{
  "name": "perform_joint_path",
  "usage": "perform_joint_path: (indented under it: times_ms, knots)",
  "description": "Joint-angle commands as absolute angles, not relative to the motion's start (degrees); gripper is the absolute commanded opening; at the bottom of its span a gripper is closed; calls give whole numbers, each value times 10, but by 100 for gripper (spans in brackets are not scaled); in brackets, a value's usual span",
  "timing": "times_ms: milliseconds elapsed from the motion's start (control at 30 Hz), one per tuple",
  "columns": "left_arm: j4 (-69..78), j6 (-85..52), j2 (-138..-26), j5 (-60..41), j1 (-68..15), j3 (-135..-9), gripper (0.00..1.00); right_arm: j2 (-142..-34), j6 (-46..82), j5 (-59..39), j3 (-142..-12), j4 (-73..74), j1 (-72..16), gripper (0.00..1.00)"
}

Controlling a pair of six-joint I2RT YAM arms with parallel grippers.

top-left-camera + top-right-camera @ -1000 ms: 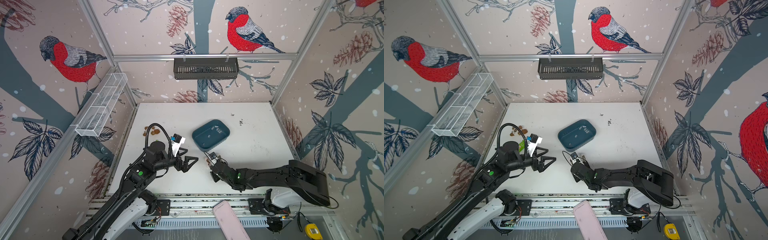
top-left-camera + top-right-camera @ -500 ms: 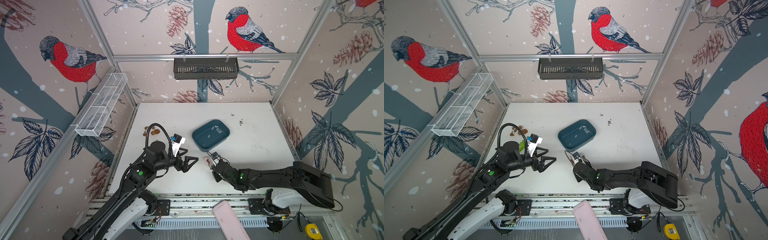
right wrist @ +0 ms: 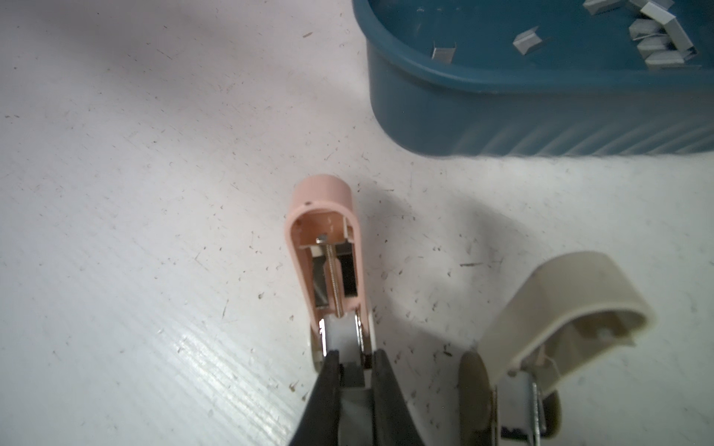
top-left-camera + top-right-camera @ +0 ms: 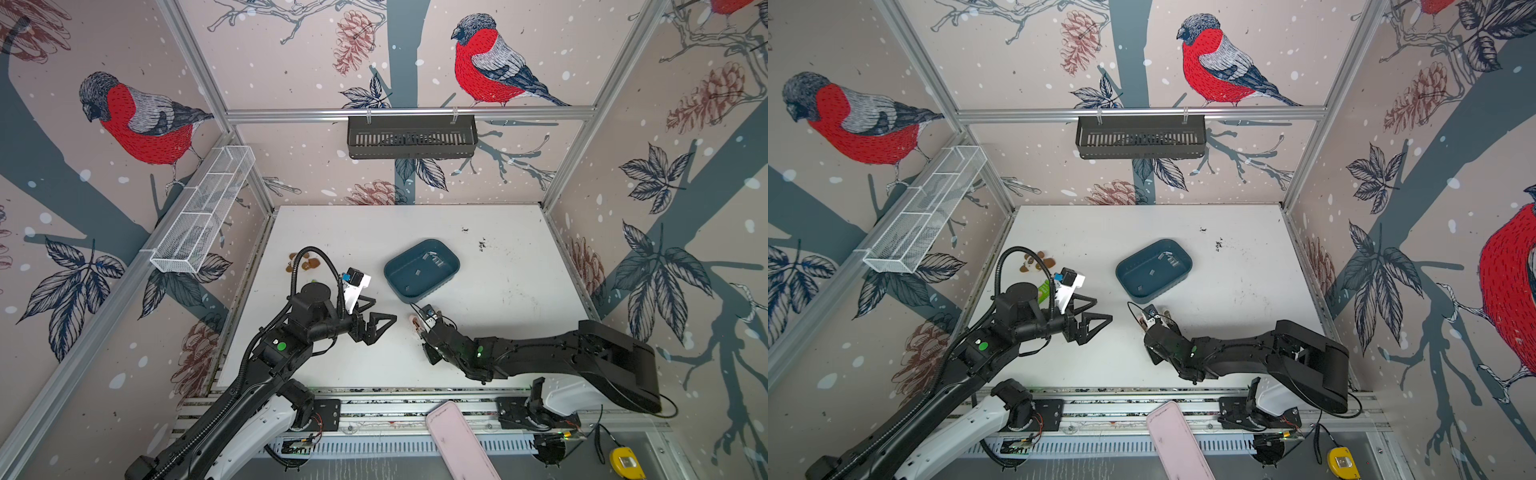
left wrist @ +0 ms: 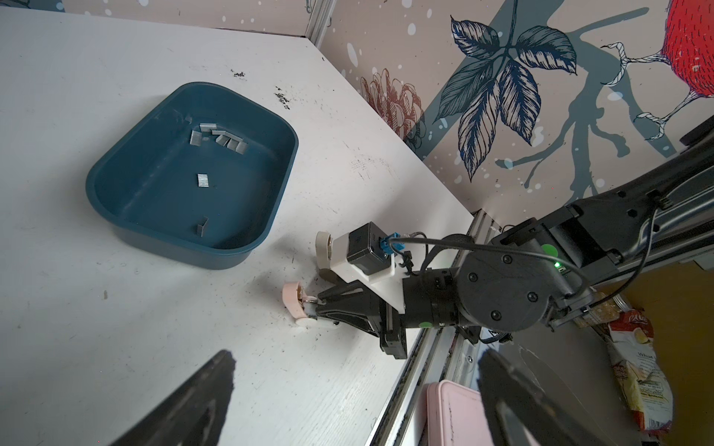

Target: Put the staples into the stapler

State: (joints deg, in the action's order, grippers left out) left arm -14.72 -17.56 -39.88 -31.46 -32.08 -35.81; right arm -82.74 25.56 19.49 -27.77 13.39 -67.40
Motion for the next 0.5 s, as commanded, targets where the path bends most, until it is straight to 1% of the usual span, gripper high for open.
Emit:
perform_joint_path:
  times_ms: [0, 467]
  knots:
    - [-136, -168, -399, -318, -320, -358, 98, -830, 260, 188, -280, 136, -675, 10]
    - [-137, -167, -403, -319, -320, -358, 98, -829, 265, 192, -292, 127, -676, 10]
